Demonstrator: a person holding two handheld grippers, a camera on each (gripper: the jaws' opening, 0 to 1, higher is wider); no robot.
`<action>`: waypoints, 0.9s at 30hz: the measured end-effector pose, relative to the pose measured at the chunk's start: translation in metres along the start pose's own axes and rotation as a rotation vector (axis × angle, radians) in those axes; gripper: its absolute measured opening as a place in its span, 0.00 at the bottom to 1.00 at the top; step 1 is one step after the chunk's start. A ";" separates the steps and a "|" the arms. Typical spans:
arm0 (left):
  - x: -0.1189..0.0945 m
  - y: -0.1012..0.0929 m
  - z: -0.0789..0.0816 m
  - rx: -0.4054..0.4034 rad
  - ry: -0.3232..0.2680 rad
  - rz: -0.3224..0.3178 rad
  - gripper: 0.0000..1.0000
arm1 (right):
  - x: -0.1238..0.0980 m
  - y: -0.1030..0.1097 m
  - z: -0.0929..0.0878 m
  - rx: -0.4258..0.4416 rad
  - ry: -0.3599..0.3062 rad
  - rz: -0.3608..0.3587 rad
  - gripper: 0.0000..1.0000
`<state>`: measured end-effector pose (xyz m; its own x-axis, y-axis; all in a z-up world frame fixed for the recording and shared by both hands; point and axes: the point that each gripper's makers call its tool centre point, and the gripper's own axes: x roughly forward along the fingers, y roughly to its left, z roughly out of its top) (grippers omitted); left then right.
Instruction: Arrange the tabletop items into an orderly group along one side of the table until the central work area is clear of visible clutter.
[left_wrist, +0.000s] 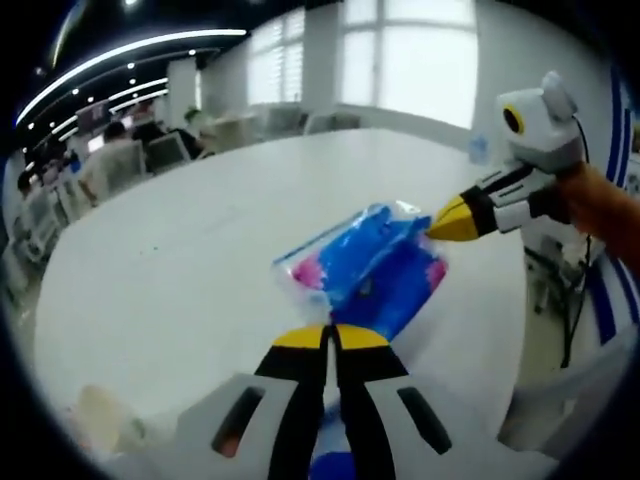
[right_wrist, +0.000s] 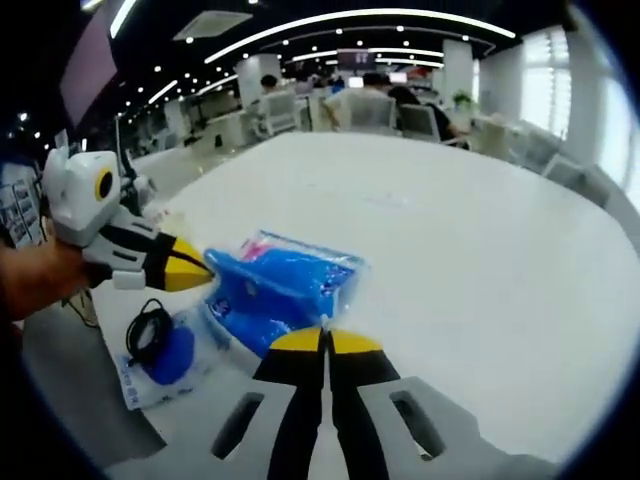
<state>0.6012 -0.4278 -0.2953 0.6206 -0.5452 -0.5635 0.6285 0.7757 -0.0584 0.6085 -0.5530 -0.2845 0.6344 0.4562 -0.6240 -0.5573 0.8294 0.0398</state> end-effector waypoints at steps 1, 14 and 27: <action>0.003 0.000 0.001 -0.006 0.000 0.002 0.00 | 0.002 -0.003 -0.001 -0.002 0.001 -0.002 0.01; 0.055 -0.012 0.003 -0.008 0.027 -0.001 0.00 | 0.023 -0.052 -0.021 0.029 0.016 -0.031 0.01; 0.090 -0.022 -0.018 -0.036 0.065 0.000 0.00 | 0.043 -0.075 -0.049 0.046 0.072 -0.019 0.01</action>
<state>0.6348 -0.4878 -0.3595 0.5882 -0.5245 -0.6155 0.6103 0.7873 -0.0877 0.6515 -0.6110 -0.3527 0.6035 0.4171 -0.6796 -0.5194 0.8523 0.0618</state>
